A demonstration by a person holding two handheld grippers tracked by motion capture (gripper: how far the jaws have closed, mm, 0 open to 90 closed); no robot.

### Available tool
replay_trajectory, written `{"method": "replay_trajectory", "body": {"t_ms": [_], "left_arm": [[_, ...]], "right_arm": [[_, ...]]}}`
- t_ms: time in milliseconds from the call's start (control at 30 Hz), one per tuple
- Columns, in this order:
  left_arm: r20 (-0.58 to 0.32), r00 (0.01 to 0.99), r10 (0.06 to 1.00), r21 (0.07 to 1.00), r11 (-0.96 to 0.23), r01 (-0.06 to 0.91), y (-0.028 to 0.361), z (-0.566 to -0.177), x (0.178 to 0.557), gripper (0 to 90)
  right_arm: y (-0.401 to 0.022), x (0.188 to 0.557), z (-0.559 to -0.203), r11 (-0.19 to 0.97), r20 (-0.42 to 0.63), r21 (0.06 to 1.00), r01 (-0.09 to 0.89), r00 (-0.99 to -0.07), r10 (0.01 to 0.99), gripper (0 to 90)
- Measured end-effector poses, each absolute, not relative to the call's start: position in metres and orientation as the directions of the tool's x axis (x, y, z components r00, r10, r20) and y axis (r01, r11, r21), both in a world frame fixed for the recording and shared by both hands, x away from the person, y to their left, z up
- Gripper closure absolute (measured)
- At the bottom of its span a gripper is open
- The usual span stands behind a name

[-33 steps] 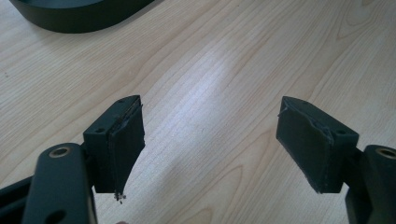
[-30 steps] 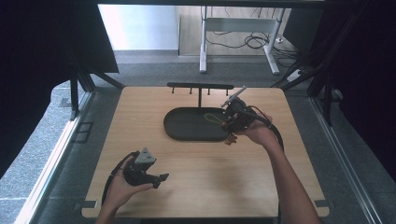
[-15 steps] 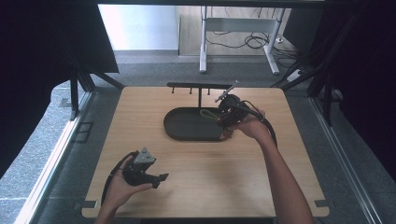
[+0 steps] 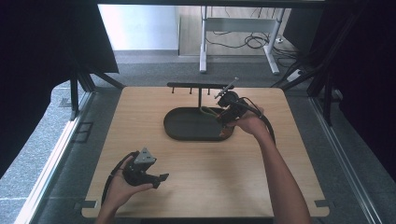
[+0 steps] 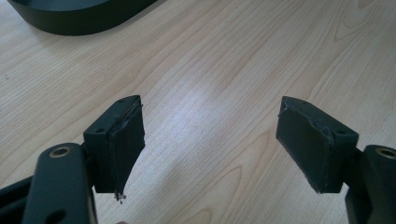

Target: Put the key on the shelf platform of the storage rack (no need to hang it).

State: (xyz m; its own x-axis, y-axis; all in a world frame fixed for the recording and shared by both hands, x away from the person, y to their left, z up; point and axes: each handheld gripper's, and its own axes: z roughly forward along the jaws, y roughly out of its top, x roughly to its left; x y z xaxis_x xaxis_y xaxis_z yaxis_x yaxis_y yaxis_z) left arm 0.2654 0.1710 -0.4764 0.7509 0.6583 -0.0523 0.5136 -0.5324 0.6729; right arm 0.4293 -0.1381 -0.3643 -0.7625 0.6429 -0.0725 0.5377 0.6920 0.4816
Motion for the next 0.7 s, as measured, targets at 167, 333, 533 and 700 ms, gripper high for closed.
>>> {"method": "replay_trajectory", "body": {"t_ms": [167, 333, 533, 700], "left_arm": [[-0.052, 0.752, 0.658, 0.672, -0.534, 0.514, 0.17, -0.477, 0.265, 24.2], [-0.049, 0.759, 0.65, 0.667, -0.544, 0.509, 0.167, -0.477, 0.265, 24.1], [-0.053, 0.76, 0.648, 0.668, -0.543, 0.509, 0.166, -0.478, 0.265, 24.1], [-0.052, 0.76, 0.648, 0.665, -0.545, 0.51, 0.166, -0.479, 0.266, 24.1]], "right_arm": [[-0.138, 0.435, -0.366, 0.687, -0.075, 0.482, 0.544, -0.756, 0.651, 66.9], [-0.138, 0.444, -0.37, 0.677, -0.067, 0.482, 0.556, -0.747, 0.662, 66.9], [-0.138, 0.455, -0.376, 0.664, -0.06, 0.482, 0.572, -0.734, 0.676, 66.9], [-0.138, 0.464, -0.382, 0.651, -0.055, 0.482, 0.586, -0.721, 0.69, 66.9]]}}
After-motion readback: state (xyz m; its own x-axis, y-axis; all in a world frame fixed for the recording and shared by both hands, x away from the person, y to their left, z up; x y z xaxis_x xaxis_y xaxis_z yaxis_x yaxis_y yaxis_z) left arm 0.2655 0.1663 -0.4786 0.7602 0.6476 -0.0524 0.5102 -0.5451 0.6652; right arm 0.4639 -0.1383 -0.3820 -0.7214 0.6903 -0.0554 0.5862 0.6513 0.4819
